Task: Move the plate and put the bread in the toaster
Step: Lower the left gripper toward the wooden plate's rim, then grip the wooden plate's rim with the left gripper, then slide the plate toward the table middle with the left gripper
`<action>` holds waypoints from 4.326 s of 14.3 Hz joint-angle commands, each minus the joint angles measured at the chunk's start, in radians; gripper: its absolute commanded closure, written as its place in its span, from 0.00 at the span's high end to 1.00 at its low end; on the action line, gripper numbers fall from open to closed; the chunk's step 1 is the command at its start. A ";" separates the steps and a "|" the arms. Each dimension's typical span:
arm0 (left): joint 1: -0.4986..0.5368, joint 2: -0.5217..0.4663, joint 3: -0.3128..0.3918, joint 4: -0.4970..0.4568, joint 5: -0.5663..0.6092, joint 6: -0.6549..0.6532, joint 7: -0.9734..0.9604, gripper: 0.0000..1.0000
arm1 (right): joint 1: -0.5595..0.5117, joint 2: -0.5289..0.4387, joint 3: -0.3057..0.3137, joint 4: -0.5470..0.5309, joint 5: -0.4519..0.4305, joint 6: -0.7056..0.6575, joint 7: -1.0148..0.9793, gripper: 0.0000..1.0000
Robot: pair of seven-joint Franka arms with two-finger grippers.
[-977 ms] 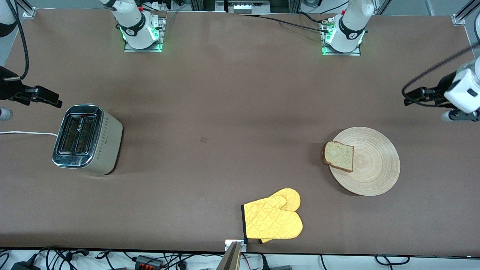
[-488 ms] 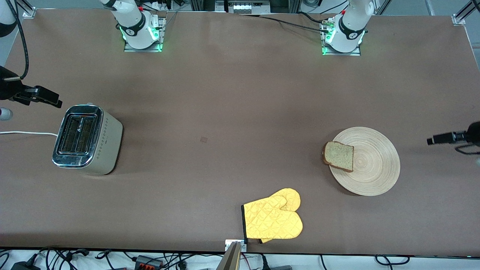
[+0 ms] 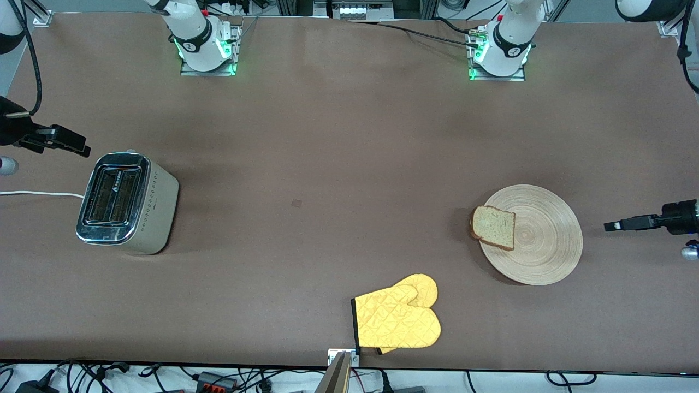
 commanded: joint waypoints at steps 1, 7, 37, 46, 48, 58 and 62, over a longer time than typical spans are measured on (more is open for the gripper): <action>0.014 0.082 -0.013 0.028 -0.130 0.007 0.066 0.88 | -0.001 0.003 0.000 0.018 0.013 -0.018 -0.012 1.00; 0.018 0.170 -0.011 0.020 -0.227 0.010 0.274 0.77 | -0.001 0.004 0.000 0.018 0.013 -0.018 -0.012 1.00; -0.118 0.116 -0.164 -0.061 -0.247 -0.119 0.234 0.01 | -0.003 0.003 -0.002 0.020 0.017 -0.018 -0.010 1.00; -0.109 0.075 -0.501 -0.351 -0.322 0.371 0.225 0.01 | -0.001 0.003 0.000 0.018 0.017 -0.018 -0.010 1.00; -0.127 0.085 -0.531 -0.359 -0.330 0.426 0.226 0.01 | 0.002 0.004 0.001 0.017 0.013 -0.018 -0.007 1.00; -0.390 0.131 -0.531 -0.371 -0.606 0.666 0.324 0.01 | 0.008 0.044 0.001 0.004 0.009 -0.019 -0.006 1.00; -0.425 0.147 -0.529 -0.373 -0.643 0.682 0.349 0.08 | 0.038 0.089 0.004 0.006 0.023 -0.015 -0.006 1.00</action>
